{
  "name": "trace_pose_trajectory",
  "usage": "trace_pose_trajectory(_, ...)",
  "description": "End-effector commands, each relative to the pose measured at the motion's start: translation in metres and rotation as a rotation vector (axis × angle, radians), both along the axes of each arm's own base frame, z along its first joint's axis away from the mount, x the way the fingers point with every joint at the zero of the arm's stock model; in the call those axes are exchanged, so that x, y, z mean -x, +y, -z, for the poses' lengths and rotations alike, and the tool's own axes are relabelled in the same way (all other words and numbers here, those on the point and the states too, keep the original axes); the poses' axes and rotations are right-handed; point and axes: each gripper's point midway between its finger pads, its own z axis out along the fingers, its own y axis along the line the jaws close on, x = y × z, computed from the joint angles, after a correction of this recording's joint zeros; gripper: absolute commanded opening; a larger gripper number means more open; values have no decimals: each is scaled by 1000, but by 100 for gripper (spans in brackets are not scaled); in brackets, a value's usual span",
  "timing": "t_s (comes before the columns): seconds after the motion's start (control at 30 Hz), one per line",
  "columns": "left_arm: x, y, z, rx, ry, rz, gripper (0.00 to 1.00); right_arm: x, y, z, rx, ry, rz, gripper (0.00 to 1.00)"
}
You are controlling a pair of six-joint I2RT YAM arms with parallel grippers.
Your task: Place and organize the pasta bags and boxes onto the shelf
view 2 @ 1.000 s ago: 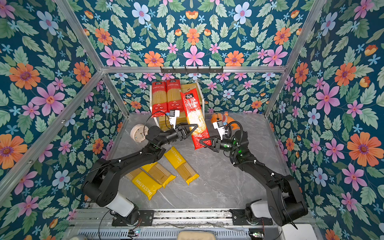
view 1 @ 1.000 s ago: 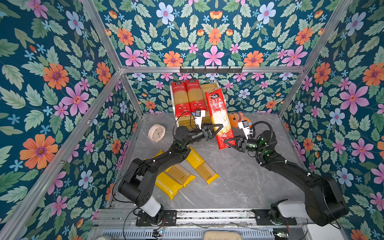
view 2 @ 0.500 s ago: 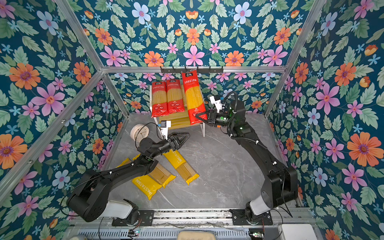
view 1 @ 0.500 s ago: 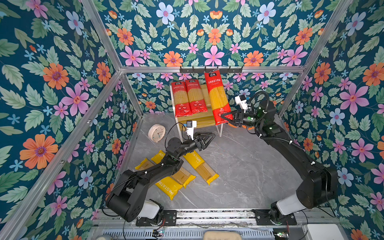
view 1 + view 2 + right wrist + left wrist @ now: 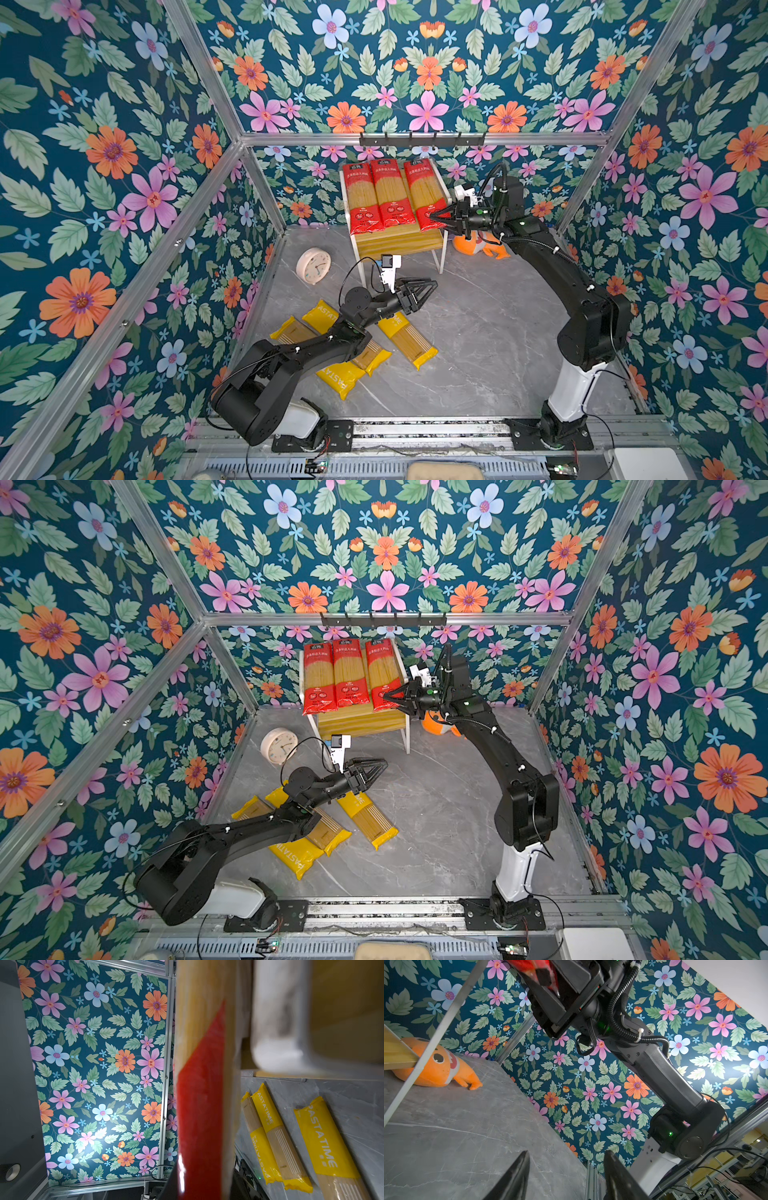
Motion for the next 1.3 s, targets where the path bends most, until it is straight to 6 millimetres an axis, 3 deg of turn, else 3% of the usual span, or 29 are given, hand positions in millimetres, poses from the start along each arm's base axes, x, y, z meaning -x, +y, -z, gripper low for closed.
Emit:
trace_pose_trajectory(0.0, 2, -2, -8, 15, -48, -2, 59, -9, 4, -12, -23, -50, 0, 0)
trace_pose_trajectory(0.17, 1, -7, -7, 11, -46, 7, 59, -23, 8, -7, -20, -23, 3, 9)
trace_pose_trajectory(0.37, 2, -9, -6, 8, -48, 11, 59, -17, 6, -3, -14, -14, -2, 42)
trace_pose_trajectory(0.53, 1, -11, -3, 2, -45, 17, 58, -3, -5, 6, -8, 6, 27, 45)
trace_pose_trajectory(0.67, 1, -14, -3, 1, -45, 24, 58, 6, -11, 8, -2, 1, 62, 42)
trace_pose_trajectory(1.03, 3, -16, 2, -7, -37, 16, 57, -21, -6, 4, 47, -47, 77, 7)
trace_pose_trajectory(1.27, 1, -16, 5, -14, -36, 13, 57, -28, -2, 8, 43, -38, 59, 0)
